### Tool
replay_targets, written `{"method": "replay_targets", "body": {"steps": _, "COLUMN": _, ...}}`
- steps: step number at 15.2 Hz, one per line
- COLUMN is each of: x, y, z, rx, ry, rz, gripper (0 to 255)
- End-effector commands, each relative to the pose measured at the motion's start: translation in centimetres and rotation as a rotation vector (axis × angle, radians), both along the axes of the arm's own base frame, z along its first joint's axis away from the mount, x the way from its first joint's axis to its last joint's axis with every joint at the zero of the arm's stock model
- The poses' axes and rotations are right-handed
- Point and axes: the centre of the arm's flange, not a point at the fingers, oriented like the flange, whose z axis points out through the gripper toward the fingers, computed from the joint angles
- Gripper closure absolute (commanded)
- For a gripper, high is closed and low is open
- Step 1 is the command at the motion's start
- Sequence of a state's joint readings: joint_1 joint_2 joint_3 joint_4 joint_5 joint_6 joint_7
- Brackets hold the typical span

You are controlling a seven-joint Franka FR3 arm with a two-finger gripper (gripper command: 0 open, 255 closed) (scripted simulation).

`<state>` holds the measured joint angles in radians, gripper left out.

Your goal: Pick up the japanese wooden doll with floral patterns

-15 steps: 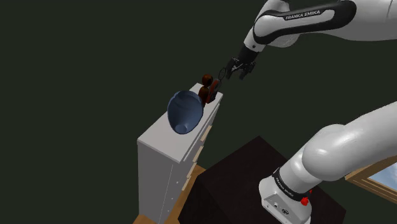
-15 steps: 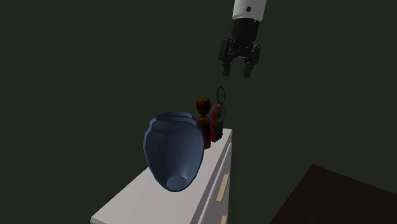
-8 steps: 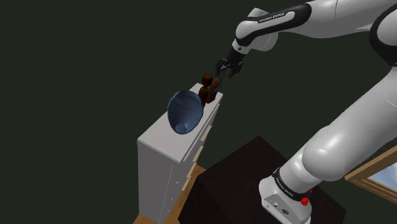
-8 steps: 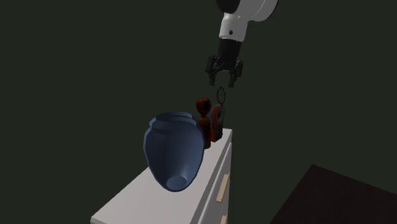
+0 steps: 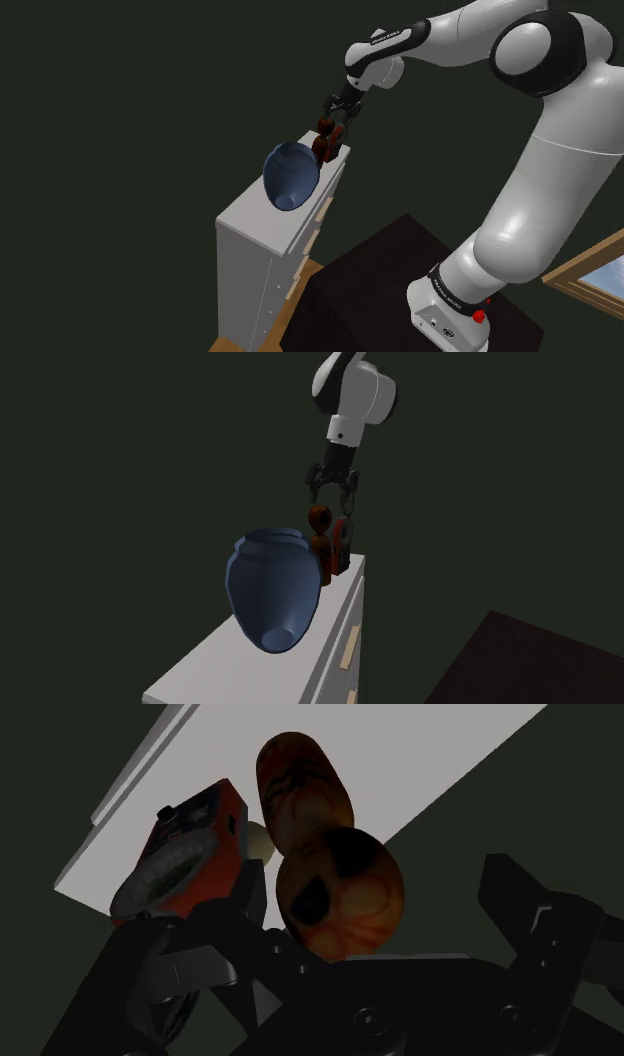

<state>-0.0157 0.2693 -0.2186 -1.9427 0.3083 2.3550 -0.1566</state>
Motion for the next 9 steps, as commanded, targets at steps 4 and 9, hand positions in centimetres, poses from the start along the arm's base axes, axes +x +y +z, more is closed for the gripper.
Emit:
{"method": "replay_targets", "body": {"steps": 4, "x": 2.2, "y": -1.0, "z": -2.1, "rx": 0.012, "ry": -0.012, "rz": -0.011, "gripper": 0}}
{"method": "replay_targets", "body": {"steps": 9, "x": 2.2, "y": -1.0, "z": -5.0, "rx": 0.012, "ry": -0.012, "rz": -0.011, "gripper": 0}}
